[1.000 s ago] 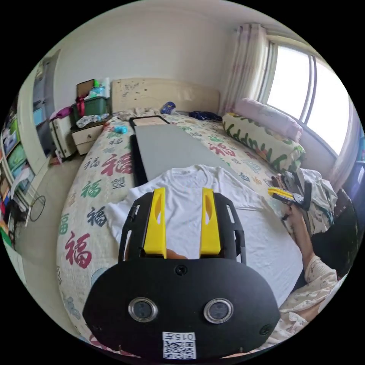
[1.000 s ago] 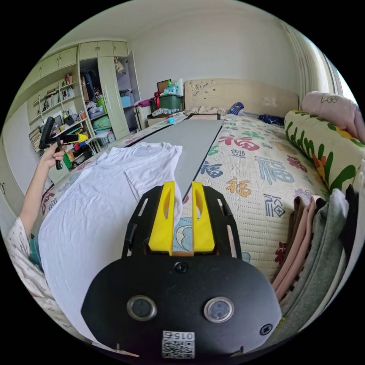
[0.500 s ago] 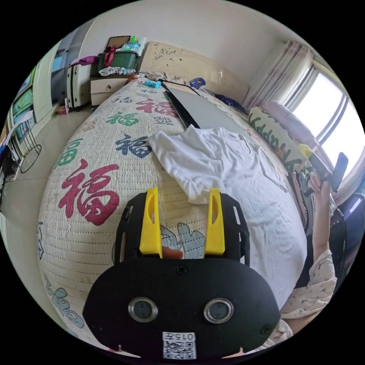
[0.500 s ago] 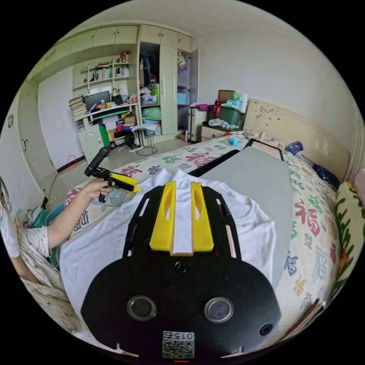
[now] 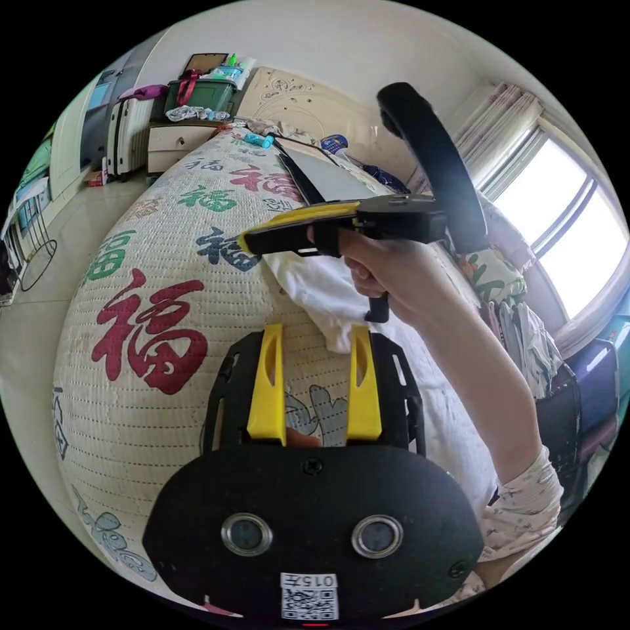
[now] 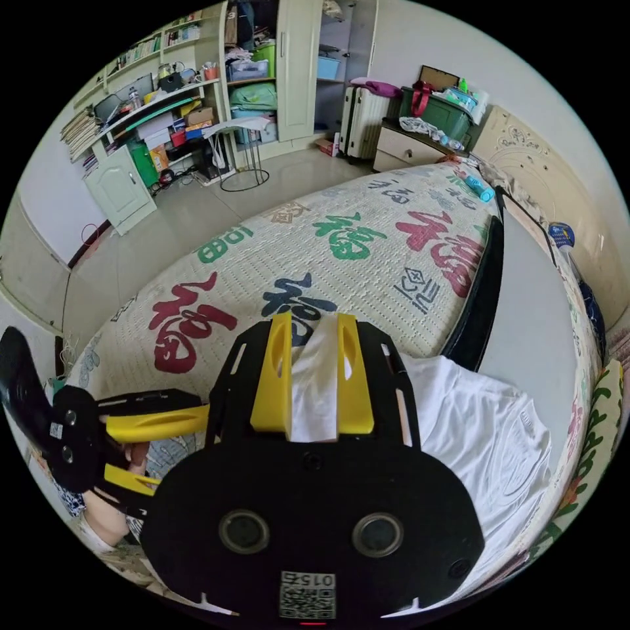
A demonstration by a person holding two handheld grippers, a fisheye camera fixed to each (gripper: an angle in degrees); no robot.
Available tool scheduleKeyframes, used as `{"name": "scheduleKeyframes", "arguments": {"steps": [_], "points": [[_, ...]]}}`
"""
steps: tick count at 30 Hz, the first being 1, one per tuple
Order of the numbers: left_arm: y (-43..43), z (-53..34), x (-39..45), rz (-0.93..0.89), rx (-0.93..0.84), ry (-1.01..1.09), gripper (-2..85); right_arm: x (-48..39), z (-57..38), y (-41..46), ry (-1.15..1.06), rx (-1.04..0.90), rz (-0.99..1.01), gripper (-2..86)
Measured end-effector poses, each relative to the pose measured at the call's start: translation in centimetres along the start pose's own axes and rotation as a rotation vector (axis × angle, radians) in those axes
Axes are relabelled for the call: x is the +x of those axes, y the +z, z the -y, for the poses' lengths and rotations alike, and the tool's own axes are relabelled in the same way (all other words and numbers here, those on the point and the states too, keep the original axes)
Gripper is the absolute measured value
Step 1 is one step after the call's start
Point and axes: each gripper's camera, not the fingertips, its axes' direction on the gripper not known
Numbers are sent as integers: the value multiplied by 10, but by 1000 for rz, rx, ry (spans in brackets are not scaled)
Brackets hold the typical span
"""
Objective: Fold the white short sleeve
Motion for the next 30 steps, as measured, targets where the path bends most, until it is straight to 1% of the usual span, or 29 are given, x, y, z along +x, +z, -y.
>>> {"name": "scheduleKeyframes", "arguments": {"steps": [2, 4, 7, 11, 13, 14, 17, 20, 21, 22, 24, 26, 28, 30], "points": [[3, 3, 8, 25, -11, 15, 137, 8, -2, 17, 16, -14, -10, 63], [4, 6, 15, 48, -18, 17, 132, 16, -6, 24, 38, 1, -33, 18], [1, 11, 23, 48, -11, 14, 114, 27, -18, 18, 18, 57, 2, -1], [-2, 30, 51, -39, -27, 118, 18, 67, -63, -30, 36, 206, 48, -8], [-16, 36, 72, 0, 23, 163, 7, 89, -93, -54, 47, 266, 62, -8], [-29, 39, 89, 24, 75, 202, 4, 105, -116, -72, 56, 307, 64, -8], [-62, 42, 143, 22, 210, 350, 1, 148, -183, -115, 77, 408, 52, -6], [-73, 47, 208, 46, 247, 525, 2, 188, -251, -141, 85, 456, -22, -5], [-70, 49, 234, 66, 238, 602, 2, 204, -275, -144, 92, 450, -35, -4], [-68, 50, 246, 71, 228, 636, 2, 212, -285, -144, 96, 439, -32, -4], [-58, 62, 285, 34, 142, 738, 1, 243, -319, -141, 91, 376, 4, -5], [-50, 74, 308, 7, 76, 774, 1, 266, -343, -139, 109, 379, 16, -5], [-47, 81, 328, 19, 45, 810, 1, 286, -363, -132, 102, 401, 29, -5], [-48, 91, 350, 38, 5, 859, 3, 317, -364, -126, 140, 296, 4, -3]]}}
